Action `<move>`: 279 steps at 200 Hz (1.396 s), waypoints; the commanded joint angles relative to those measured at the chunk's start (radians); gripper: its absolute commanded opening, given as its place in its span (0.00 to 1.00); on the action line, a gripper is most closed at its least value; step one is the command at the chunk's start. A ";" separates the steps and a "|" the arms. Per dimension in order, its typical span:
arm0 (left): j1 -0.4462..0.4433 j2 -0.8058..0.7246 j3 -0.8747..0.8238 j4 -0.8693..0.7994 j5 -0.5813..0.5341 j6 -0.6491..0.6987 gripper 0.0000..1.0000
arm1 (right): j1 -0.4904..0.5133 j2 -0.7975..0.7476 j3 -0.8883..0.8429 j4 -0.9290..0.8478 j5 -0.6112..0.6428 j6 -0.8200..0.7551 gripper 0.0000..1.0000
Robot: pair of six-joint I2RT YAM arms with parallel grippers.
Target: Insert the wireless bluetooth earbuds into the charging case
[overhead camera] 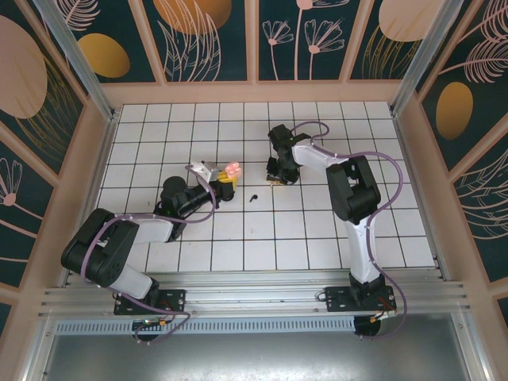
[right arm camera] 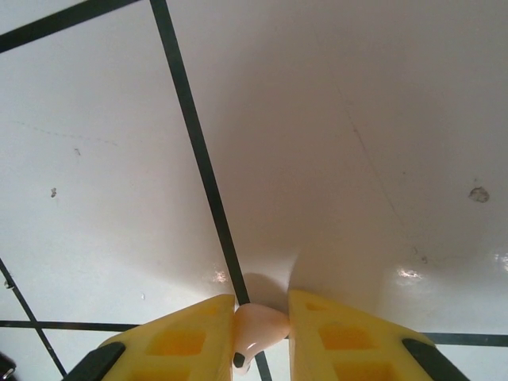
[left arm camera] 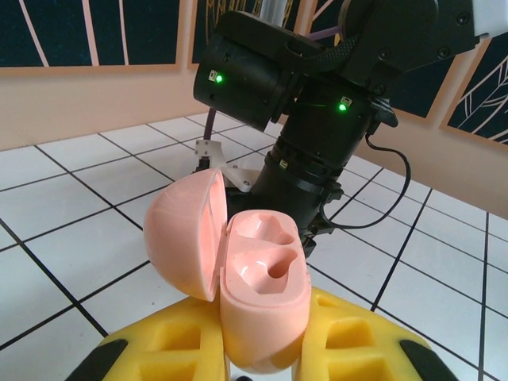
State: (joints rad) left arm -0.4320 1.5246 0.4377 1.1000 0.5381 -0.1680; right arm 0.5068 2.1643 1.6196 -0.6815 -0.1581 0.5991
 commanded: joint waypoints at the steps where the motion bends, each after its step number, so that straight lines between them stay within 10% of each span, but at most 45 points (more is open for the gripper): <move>1: 0.004 -0.010 0.021 -0.010 0.007 0.036 0.10 | 0.010 -0.051 -0.069 0.074 0.005 0.036 0.21; 143: -0.133 0.244 0.106 0.119 -0.024 0.075 0.07 | 0.019 -0.551 -0.530 0.487 0.136 0.129 0.19; 279: -0.172 0.363 0.258 0.077 0.006 0.062 0.06 | 0.148 -0.721 -0.568 0.531 0.255 0.120 0.19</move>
State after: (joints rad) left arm -0.5972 1.8687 0.6682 1.1683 0.5190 -0.0982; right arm 0.6403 1.4570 1.0477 -0.1806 0.0383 0.7200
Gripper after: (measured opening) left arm 0.179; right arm 0.191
